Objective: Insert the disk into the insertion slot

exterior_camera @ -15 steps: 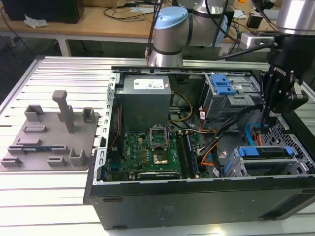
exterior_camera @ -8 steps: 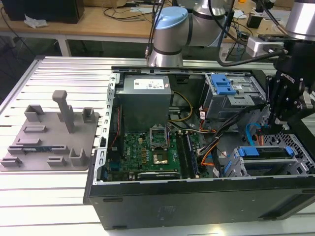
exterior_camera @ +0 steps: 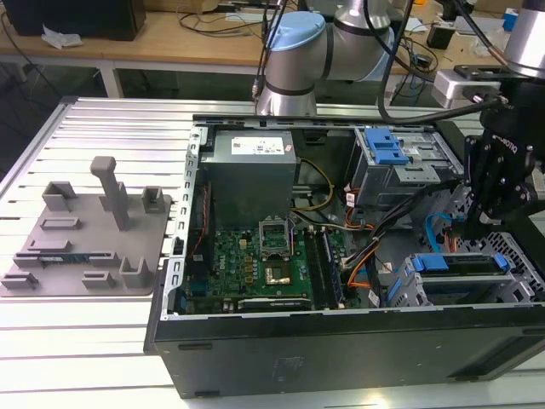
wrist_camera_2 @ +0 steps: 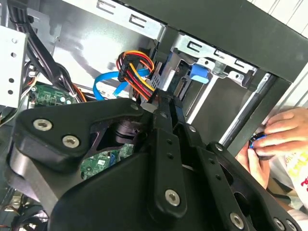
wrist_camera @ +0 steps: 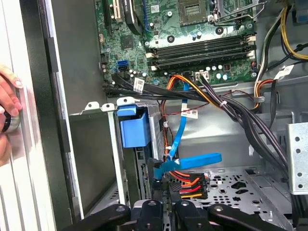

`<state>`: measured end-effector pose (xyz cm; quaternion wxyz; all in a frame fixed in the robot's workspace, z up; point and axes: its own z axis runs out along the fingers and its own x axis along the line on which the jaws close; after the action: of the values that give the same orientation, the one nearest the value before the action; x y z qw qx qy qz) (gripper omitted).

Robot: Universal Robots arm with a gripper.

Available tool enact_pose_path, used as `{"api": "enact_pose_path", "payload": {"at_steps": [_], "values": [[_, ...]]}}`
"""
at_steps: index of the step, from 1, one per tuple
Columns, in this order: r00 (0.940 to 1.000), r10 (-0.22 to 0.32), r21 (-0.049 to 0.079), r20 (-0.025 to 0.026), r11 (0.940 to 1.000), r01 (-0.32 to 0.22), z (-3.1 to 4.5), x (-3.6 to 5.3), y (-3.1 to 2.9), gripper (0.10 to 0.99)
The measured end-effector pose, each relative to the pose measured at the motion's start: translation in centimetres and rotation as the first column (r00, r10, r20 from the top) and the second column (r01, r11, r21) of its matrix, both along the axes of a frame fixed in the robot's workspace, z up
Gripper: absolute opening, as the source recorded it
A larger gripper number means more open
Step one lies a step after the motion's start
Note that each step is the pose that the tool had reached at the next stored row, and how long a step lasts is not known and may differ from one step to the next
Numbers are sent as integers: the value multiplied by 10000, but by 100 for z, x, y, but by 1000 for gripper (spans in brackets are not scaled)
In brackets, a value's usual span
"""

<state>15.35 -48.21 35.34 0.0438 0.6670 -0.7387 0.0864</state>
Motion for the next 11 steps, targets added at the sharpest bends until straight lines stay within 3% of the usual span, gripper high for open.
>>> {"api": "enact_pose_path", "payload": {"at_steps": [2, 7, 9, 11], "values": [[10000, 2, -1, -23, 10000, -2, 1, 12, -3, 169], [9984, 75, 14, -564, 10000, -74, 0, 118, -8, 169], [9974, 138, 32, -713, 9999, -136, 0, 132, -8, 169], [9970, 217, 70, -749, 9997, -213, 0, 148, -9, 169]]}}
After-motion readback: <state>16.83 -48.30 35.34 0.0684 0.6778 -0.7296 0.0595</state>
